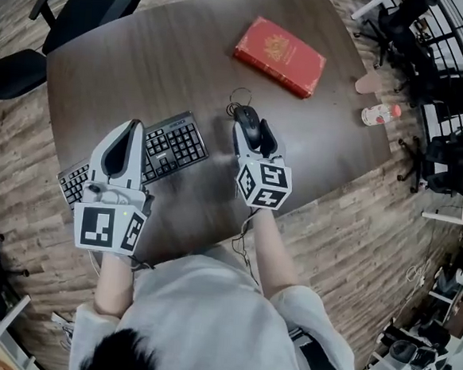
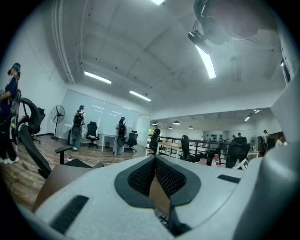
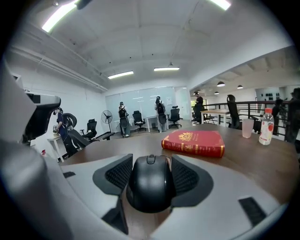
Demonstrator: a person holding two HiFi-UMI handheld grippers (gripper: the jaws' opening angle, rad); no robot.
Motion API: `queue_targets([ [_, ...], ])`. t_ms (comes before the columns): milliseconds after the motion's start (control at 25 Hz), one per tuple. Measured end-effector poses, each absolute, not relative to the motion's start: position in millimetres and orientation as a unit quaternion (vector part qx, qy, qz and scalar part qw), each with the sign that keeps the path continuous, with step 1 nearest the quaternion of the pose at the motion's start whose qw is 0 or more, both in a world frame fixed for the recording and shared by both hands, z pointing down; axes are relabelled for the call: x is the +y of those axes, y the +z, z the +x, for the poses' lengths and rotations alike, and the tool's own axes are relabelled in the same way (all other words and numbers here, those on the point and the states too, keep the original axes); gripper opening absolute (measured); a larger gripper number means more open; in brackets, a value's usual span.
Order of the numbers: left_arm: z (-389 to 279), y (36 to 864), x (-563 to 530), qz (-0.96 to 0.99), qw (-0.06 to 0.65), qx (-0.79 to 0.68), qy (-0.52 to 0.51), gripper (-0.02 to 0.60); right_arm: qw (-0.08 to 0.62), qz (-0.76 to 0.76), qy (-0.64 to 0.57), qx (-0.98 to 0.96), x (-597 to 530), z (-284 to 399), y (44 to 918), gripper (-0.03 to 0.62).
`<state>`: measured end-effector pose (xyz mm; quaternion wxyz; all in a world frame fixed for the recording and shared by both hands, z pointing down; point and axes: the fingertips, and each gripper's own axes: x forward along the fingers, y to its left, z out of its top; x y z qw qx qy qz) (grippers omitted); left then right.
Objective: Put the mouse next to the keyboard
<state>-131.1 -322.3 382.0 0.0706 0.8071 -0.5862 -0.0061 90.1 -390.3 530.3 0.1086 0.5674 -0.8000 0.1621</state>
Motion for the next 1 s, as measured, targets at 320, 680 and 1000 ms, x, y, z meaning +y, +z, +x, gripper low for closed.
queue_targets([
  [320,-143,393,-328,0.802,0.082,-0.592,-0.003,0.009,0.143,0.556,0.187,-0.797,-395,70,568,0.249],
  [680,-152,404,-331,0.795,0.093,-0.599,-0.001,0.009,0.187,0.544,0.216,-0.789,-394,56,606,0.249],
  [1000,-157,409,-332,0.794,0.097,-0.601,0.0,0.009,0.225,0.538,0.238,-0.777,-391,54,628,0.249],
])
